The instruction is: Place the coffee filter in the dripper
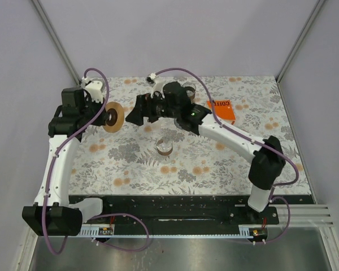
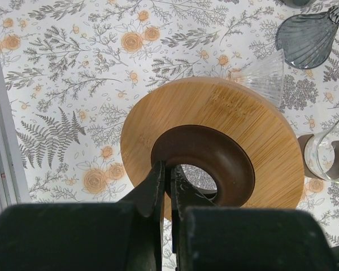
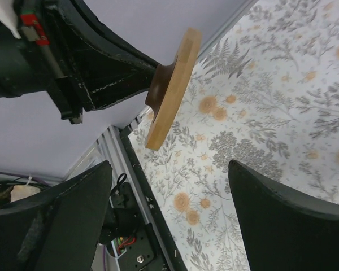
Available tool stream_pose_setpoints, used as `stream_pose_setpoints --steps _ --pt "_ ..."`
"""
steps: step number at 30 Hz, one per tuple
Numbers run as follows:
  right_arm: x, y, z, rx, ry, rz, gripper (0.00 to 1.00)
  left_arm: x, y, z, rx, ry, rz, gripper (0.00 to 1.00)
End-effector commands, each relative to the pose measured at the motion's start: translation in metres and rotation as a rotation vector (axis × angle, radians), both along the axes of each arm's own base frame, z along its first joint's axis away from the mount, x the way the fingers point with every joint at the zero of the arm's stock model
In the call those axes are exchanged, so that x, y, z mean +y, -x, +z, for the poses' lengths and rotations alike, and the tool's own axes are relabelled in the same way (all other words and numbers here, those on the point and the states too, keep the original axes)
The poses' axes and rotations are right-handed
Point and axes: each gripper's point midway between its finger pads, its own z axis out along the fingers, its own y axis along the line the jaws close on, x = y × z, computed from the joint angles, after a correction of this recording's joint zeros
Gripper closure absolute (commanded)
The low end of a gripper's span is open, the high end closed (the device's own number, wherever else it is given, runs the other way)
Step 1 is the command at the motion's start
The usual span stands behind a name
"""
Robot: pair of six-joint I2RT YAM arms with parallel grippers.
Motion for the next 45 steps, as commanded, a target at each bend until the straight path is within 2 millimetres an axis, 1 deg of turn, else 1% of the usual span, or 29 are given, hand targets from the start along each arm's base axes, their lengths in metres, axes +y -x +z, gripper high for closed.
stream_pose_setpoints --steps 1,3,5,7,8,9,12,15,17,18,19,20,21,22,23,24,25,26,28,29,30,32,33,34,37,41,43,44,45 --pt "0.030 0.008 0.019 0.051 -0.085 0.086 0.11 -0.007 0.002 0.016 -0.061 0.006 -0.018 1.00" --pt "0.038 0.012 0.016 0.076 -0.104 0.119 0.13 -0.008 0.003 0.017 -0.064 0.004 -0.023 1.00" --pt "0.045 0.011 0.020 0.061 -0.129 0.142 0.15 -0.008 0.003 0.015 -0.060 0.005 -0.026 1.00" --pt "0.053 0.008 0.013 0.073 -0.116 0.154 0.20 -0.009 0.003 0.018 -0.066 0.009 -0.029 1.00" --pt "0.054 0.007 0.006 0.095 -0.090 0.155 0.25 -0.011 0.004 0.019 -0.070 0.015 -0.035 1.00" --pt "0.058 0.005 -0.003 0.109 -0.078 0.163 0.31 -0.012 0.005 0.022 -0.076 0.018 -0.039 1.00" --pt "0.064 0.008 -0.005 0.124 -0.080 0.197 0.61 -0.014 0.009 0.025 -0.070 0.024 -0.054 1.00" --pt "0.061 0.007 -0.004 0.094 -0.061 0.198 0.85 -0.016 0.013 0.026 -0.069 0.030 -0.063 1.00" --pt "0.054 0.005 -0.001 0.043 -0.031 0.180 1.00 -0.019 0.016 0.029 -0.063 0.046 -0.068 1.00" --pt "0.049 0.003 0.002 0.000 -0.009 0.167 1.00 -0.022 0.019 0.032 -0.059 0.064 -0.076 1.00" --pt "0.042 0.003 0.007 -0.062 0.011 0.164 1.00 -0.024 0.021 0.036 -0.057 0.077 -0.082 0.95" --pt "0.034 0.001 0.014 -0.121 0.030 0.146 1.00 -0.027 0.024 0.042 -0.055 0.095 -0.090 0.81" --pt "0.025 -0.002 0.018 -0.197 0.059 0.123 1.00 -0.030 0.026 0.053 -0.067 0.111 -0.096 0.68" --pt "0.014 -0.007 0.029 -0.279 0.080 0.082 1.00 -0.033 0.029 0.056 -0.058 0.128 -0.103 0.58" --pt "0.002 -0.012 0.037 -0.372 0.110 0.038 1.00 -0.037 0.033 0.068 -0.070 0.153 -0.116 0.47" --pt "-0.010 -0.018 0.041 -0.459 0.143 0.001 1.00 -0.042 0.037 0.078 -0.080 0.175 -0.132 0.39" --pt "-0.023 -0.022 0.056 -0.562 0.155 -0.049 1.00 -0.047 0.041 0.084 -0.079 0.204 -0.148 0.33" --pt "-0.031 -0.024 0.062 -0.661 0.169 -0.072 1.00 -0.052 0.045 0.091 -0.085 0.229 -0.169 0.28" --pt "-0.048 -0.021 0.083 -0.884 0.178 -0.117 1.00 -0.063 0.051 0.102 -0.075 0.312 -0.187 0.22" --pt "-0.054 -0.019 0.082 -0.992 0.210 -0.125 1.00 -0.069 0.053 0.105 -0.064 0.346 -0.205 0.20" --pt "-0.059 -0.015 0.091 -1.105 0.218 -0.149 1.00 -0.075 0.055 0.107 -0.048 0.383 -0.222 0.16" --pt "-0.065 -0.005 0.086 -1.361 0.322 -0.156 1.00 -0.082 0.056 0.113 -0.021 0.443 -0.228 0.16" --pt "-0.065 0.002 0.088 -1.459 0.353 -0.158 1.00 -0.084 0.055 0.114 -0.009 0.464 -0.221 0.14" --pt "-0.064 0.006 0.084 -1.547 0.409 -0.155 1.00 -0.085 0.054 0.118 -0.004 0.480 -0.217 0.14" --pt "-0.066 0.009 0.093 -1.714 0.504 -0.256 1.00 -0.090 0.051 0.129 -0.005 0.535 -0.217 0.13" --pt "-0.073 0.010 0.103 -1.839 0.572 -0.368 1.00 -0.101 0.049 0.137 0.005 0.628 -0.244 0.13" --pt "-0.075 0.013 0.108 -1.877 0.589 -0.400 1.00 -0.103 0.046 0.133 0.028 0.652 -0.237 0.13" --pt "-0.076 0.016 0.110 -1.900 0.596 -0.409 1.00 -0.102 0.041 0.126 0.048 0.656 -0.217 0.13" --pt "-0.074 0.018 0.107 -1.912 0.604 -0.401 1.00 -0.102 0.038 0.121 0.067 0.665 -0.198 0.13"
